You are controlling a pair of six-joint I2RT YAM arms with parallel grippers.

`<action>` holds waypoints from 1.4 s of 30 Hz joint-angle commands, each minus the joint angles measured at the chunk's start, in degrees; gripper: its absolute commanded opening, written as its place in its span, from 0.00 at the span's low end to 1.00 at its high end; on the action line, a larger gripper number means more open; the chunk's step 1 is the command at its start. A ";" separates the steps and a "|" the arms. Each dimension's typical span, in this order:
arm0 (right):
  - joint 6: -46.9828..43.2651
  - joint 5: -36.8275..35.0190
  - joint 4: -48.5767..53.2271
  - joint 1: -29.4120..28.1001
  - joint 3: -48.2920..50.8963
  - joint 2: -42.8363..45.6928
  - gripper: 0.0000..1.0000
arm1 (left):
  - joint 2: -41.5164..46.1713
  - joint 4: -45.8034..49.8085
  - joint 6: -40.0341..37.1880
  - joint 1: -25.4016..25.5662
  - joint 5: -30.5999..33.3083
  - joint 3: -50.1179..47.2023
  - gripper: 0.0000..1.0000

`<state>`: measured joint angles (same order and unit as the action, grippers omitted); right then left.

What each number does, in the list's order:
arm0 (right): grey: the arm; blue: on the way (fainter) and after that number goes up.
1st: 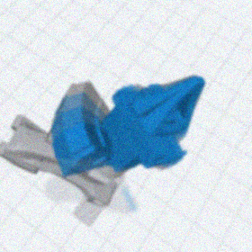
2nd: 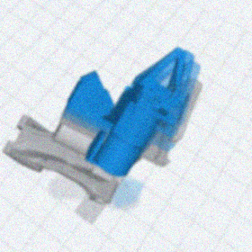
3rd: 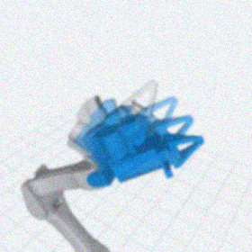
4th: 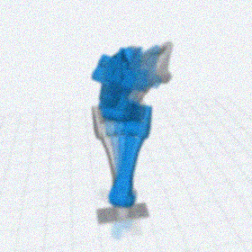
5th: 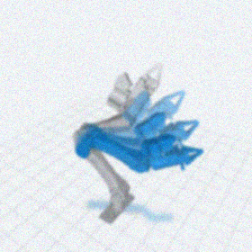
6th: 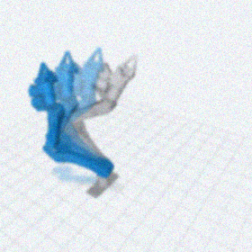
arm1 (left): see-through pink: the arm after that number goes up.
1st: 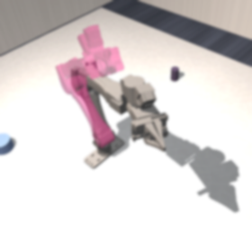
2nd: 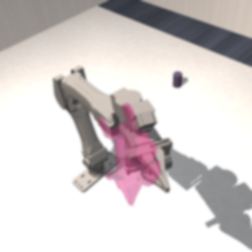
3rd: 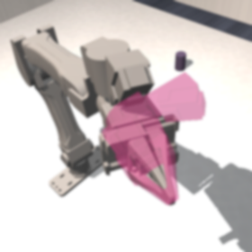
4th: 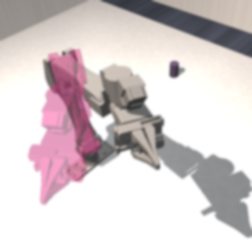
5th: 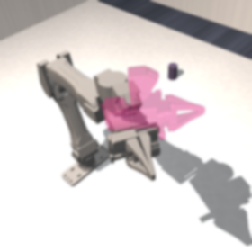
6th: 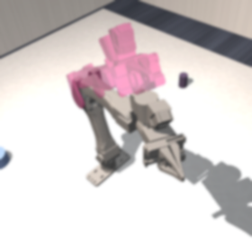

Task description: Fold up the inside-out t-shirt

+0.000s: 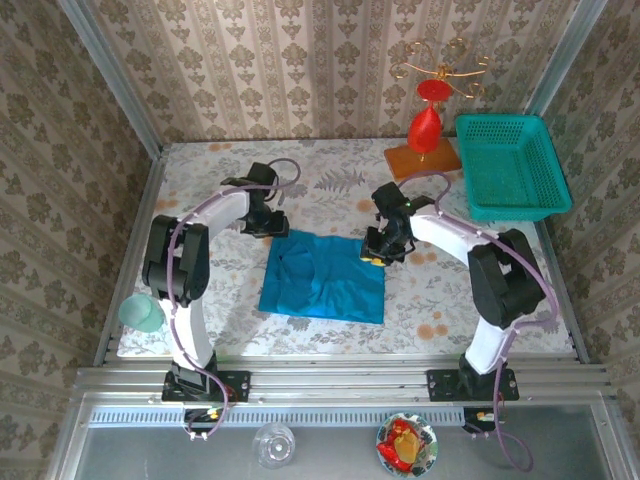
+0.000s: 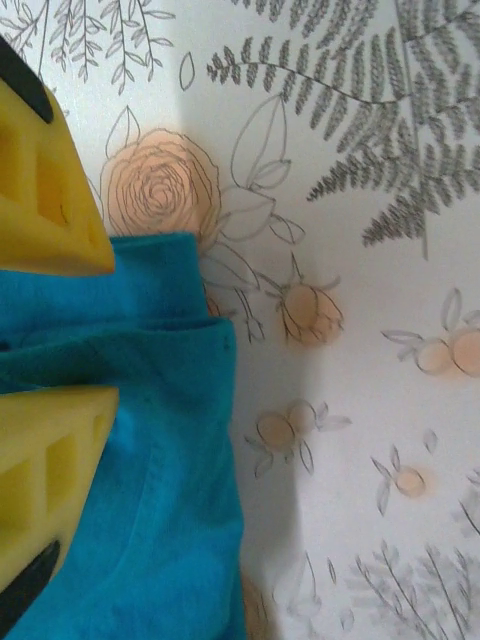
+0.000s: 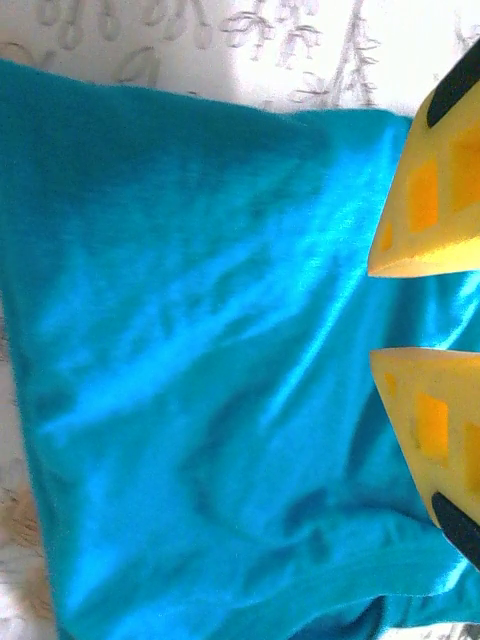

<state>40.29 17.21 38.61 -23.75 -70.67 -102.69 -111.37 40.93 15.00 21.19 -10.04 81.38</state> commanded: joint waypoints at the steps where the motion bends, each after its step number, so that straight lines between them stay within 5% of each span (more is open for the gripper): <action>1: -2.27 -1.11 2.15 1.52 -3.48 -3.18 0.28 | -0.59 1.67 -1.55 -0.53 2.02 -0.98 0.27; 5: -3.75 -3.98 3.27 2.78 -6.08 -5.59 0.32 | -0.26 0.69 -1.37 -0.71 3.40 -2.27 0.12; 9: -6.54 -9.87 5.13 3.07 -8.05 -7.12 0.35 | 1.15 -0.39 -0.91 -0.71 2.25 -3.11 0.08; 18: -10.45 -13.20 6.31 3.31 -11.09 -11.79 0.36 | 6.15 -5.42 2.67 -3.48 -6.60 -6.43 0.30; 25: -10.59 -13.74 6.65 3.44 -11.37 -14.68 0.35 | 3.57 -7.39 3.35 -4.40 -13.22 -7.20 0.28; 32: -10.10 -13.14 6.13 3.52 -10.37 -14.65 0.34 | 1.28 -6.89 4.24 -4.40 -13.31 -6.97 0.31; 38: -10.15 -13.17 6.36 3.79 -10.36 -14.46 0.34 | 2.45 -4.55 5.51 -4.49 -6.07 -6.81 0.40; 42: -10.14 -12.70 6.39 3.80 -10.45 -14.43 0.34 | 2.27 -5.79 6.14 -4.58 -9.69 -7.29 0.39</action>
<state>30.33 5.13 43.13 -20.47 -81.28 -116.01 -109.43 34.41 19.88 16.82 -18.48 74.65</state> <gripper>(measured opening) 0.344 0.397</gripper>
